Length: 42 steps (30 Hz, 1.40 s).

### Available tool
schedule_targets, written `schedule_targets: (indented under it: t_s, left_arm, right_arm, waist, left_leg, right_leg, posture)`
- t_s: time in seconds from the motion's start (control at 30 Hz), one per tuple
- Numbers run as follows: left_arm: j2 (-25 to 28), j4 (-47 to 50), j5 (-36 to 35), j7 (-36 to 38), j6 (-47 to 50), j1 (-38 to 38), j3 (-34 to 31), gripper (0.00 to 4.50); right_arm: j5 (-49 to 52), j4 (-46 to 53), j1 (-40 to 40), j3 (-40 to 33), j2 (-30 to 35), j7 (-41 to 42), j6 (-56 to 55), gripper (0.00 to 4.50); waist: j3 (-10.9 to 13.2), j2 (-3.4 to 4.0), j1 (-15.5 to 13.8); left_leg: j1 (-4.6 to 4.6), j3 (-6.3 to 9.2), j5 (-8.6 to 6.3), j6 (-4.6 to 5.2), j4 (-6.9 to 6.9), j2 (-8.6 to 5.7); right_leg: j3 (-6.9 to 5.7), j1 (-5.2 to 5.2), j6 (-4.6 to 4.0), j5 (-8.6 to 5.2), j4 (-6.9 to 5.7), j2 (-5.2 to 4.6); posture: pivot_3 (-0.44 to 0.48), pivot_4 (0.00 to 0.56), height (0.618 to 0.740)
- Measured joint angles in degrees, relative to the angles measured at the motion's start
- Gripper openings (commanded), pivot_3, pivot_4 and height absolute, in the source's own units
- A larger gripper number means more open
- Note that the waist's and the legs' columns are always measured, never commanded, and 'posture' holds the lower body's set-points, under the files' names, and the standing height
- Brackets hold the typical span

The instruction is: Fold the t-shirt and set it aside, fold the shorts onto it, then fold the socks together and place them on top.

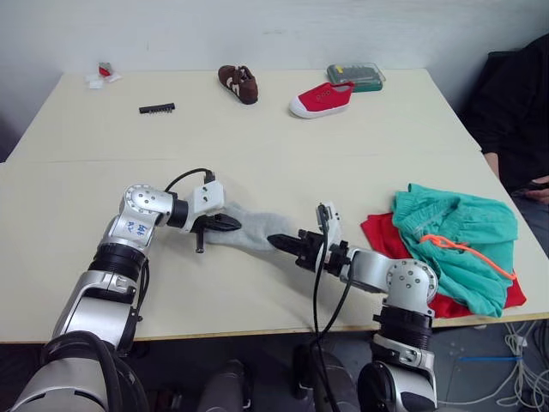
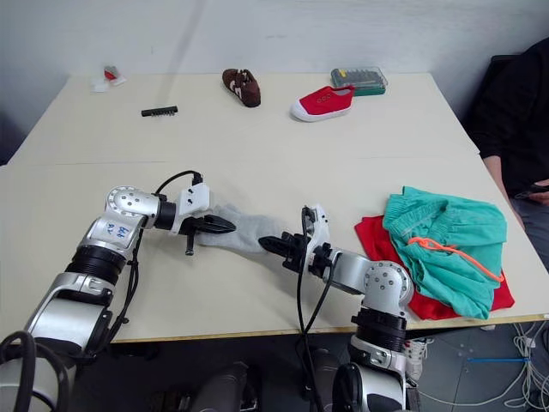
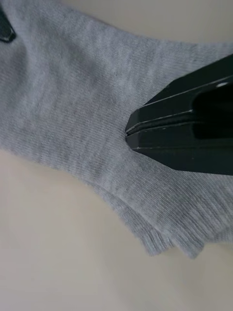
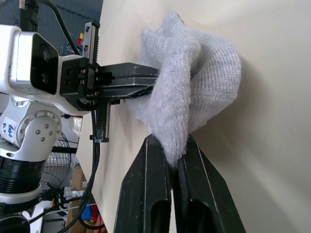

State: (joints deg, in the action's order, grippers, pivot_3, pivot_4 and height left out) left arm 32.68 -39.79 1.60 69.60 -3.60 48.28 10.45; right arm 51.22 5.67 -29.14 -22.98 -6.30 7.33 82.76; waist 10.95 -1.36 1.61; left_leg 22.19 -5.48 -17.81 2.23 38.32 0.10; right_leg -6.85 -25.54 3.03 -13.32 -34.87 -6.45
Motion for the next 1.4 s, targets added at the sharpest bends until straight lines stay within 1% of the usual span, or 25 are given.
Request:
schedule_targets:
  t_s: [0.13,0.27,0.53,0.6,0.73,0.8,0.9,0.97,1.0,1.17,1.3,1.4]
  left_arm:
    - [0.0,0.0,0.0,-0.1,-0.2,-0.1,0.0,0.0]
    - [0.0,0.0,0.0,-0.5,-0.2,-0.3,-0.2,0.0]
    - [-0.1,1.4,-0.2,-1.8,-0.2,-1.6,-0.5,0.0]
    - [-0.1,1.8,-0.2,-2.2,-0.2,-1.9,-0.5,0.0]
    - [0.0,3.1,-0.4,-3.0,0.0,-3.0,-1.0,0.0]
    - [0.0,3.4,-0.6,-3.3,0.3,-3.3,-1.2,0.0]
    - [0.1,3.6,-0.9,-3.5,0.5,-3.7,-1.5,0.0]
    - [0.4,3.7,-1.1,-3.5,0.6,-3.8,-1.5,0.0]
    - [0.4,3.7,-1.2,-3.5,0.7,-3.8,-1.5,0.0]
    - [0.4,3.8,-1.3,-3.8,0.9,-3.9,-1.5,0.0]
    - [0.5,3.8,-1.4,-3.9,0.9,-4.0,-1.5,0.0]
    - [0.7,3.7,-1.4,-4.0,0.9,-3.9,-1.5,0.0]
  right_arm:
    - [0.3,0.0,-1.4,0.8,1.6,0.5,-0.1,0.02]
    - [-0.4,-0.8,-4.8,5.2,2.9,2.2,-1.8,0.02]
    - [-6.1,-7.8,-11.2,16.4,3.9,9.5,-11.3,0.02]
    - [-7.9,-9.4,-12.0,18.8,4.4,11.6,-14.0,0.02]
    - [-13.2,-11.9,-12.5,26.4,6.4,16.9,-20.4,0.02]
    - [-14.8,-13.0,-12.5,28.1,6.7,18.5,-22.4,0.02]
    - [-16.0,-14.0,-12.5,28.4,6.5,19.8,-24.4,0.02]
    - [-16.1,-15.0,-12.5,28.2,6.1,20.1,-25.2,0.59]
    - [-16.1,-15.1,-12.6,28.2,6.1,20.2,-25.2,0.75]
    - [-15.9,-15.0,-12.9,27.1,5.9,21.5,-25.2,2.3]
    - [-16.0,-14.6,-12.9,27.3,6.9,23.8,-25.4,2.3]
    - [-17.3,-13.3,-12.9,29.6,9.3,27.1,-28.0,2.3]
  waist:
    - [0.0,0.01,0.0]
    - [0.0,0.01,0.0]
    - [0.0,0.01,0.0]
    - [0.0,0.01,0.0]
    - [0.0,0.01,0.1]
    - [0.0,0.01,0.0]
    - [0.0,0.01,0.0]
    - [0.0,0.01,0.1]
    - [0.0,0.01,0.1]
    - [0.0,0.01,0.1]
    - [0.0,0.01,0.1]
    - [0.0,0.01,0.1]
  left_leg:
    - [0.0,0.0,0.01,0.0,-0.04,-0.01]
    - [0.0,0.0,0.01,0.0,-0.09,0.0]
    - [0.0,-0.02,0.07,-0.02,-0.08,-0.03]
    - [0.0,-0.02,0.07,-0.02,-0.08,-0.03]
    - [0.0,-0.02,0.07,-0.02,-0.08,-0.04]
    - [0.0,-0.03,0.08,-0.03,-0.08,-0.04]
    - [-0.01,-0.02,0.09,-0.05,-0.07,-0.03]
    - [-0.02,-0.02,0.1,-0.07,-0.08,-0.03]
    - [-0.02,-0.02,0.1,-0.07,-0.08,-0.02]
    - [-0.02,0.0,0.1,-0.08,-0.08,-0.02]
    - [-0.02,-0.01,0.1,-0.08,-0.08,-0.02]
    - [-0.02,-0.01,0.1,-0.08,-0.08,-0.02]
  right_leg:
    - [0.0,-0.02,0.0,0.0,0.04,0.0]
    - [-0.02,-0.02,0.0,0.0,0.05,0.0]
    - [-0.03,-0.02,0.0,0.0,0.03,0.0]
    - [-0.03,-0.02,0.0,0.0,0.03,0.0]
    - [-0.04,-0.02,0.0,0.0,0.03,0.0]
    - [-0.04,-0.02,0.0,0.0,0.03,0.0]
    - [-0.04,-0.01,0.0,0.0,0.01,0.0]
    - [-0.04,-0.01,0.0,0.0,0.01,0.0]
    - [-0.04,-0.01,0.0,0.0,0.01,0.0]
    - [-0.04,-0.01,0.0,0.0,0.01,0.0]
    - [-0.04,-0.01,0.0,0.0,0.02,0.0]
    - [-0.04,-0.02,0.0,0.0,0.02,0.0]
  posture:
    - [0.0,0.15,0.74]
    - [0.0,0.15,0.74]
    - [0.0,0.15,0.74]
    - [0.0,0.15,0.74]
    - [0.0,0.15,0.74]
    - [0.0,0.15,0.74]
    - [0.0,0.15,0.74]
    - [0.0,0.15,0.74]
    - [0.0,0.15,0.74]
    - [0.0,0.15,0.74]
    - [0.0,0.15,0.74]
    - [0.0,0.15,0.74]
